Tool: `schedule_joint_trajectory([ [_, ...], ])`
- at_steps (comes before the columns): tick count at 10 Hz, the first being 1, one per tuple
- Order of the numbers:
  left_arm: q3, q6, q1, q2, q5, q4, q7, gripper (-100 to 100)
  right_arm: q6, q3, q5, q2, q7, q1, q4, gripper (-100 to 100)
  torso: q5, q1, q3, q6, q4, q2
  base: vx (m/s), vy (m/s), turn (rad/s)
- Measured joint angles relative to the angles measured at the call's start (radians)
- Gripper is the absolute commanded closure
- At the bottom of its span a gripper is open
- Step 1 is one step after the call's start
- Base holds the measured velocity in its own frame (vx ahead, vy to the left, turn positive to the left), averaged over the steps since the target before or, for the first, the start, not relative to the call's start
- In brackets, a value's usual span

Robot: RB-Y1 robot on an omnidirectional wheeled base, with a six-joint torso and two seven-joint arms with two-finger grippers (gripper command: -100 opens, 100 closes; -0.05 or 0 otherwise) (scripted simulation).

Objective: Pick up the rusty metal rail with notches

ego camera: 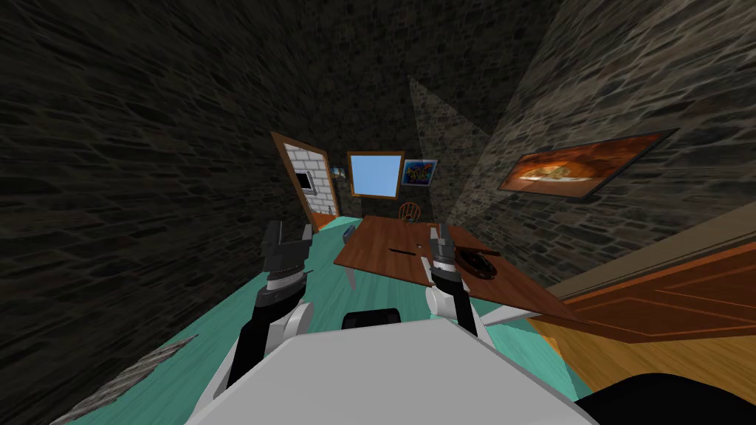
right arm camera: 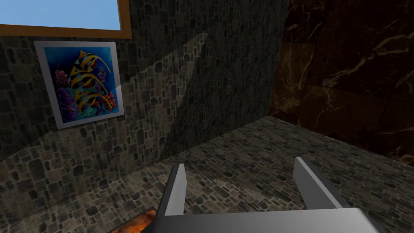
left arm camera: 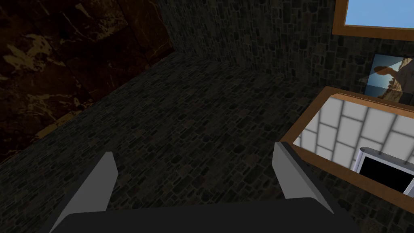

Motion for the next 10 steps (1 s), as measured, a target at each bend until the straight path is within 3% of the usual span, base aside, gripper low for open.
schedule_joint_trajectory([
  [3, 0.0, 0.0, 0.0, 0.0, 0.0, 0.0, 0.0, 0, 0.0, 0.008, 0.009, -0.079, 0.0, 0.001, 0.028, -100, 0.0, 0.001, 0.0, 0.0, 0.0, -0.001, 0.006, 0.027, 0.121],
  [6, 0.0, 0.0, 0.0, 0.0, 0.0, 0.0, 0.0, 0, -0.017, 0.034, 0.032, -0.166, 0.004, -0.008, 0.113, -100, 0.001, 0.002, -0.001, 0.0, 0.0, -0.001, 0.012, 0.036, 0.136],
  [10, 0.0, 0.0, 0.0, 0.0, 0.0, 0.0, 0.0, 0, -0.016, 0.057, 0.051, -0.27, 0.001, -0.002, 0.172, -100, 0.0, 0.002, -0.001, 0.0, 0.0, -0.001, 0.015, 0.033, 0.163],
])
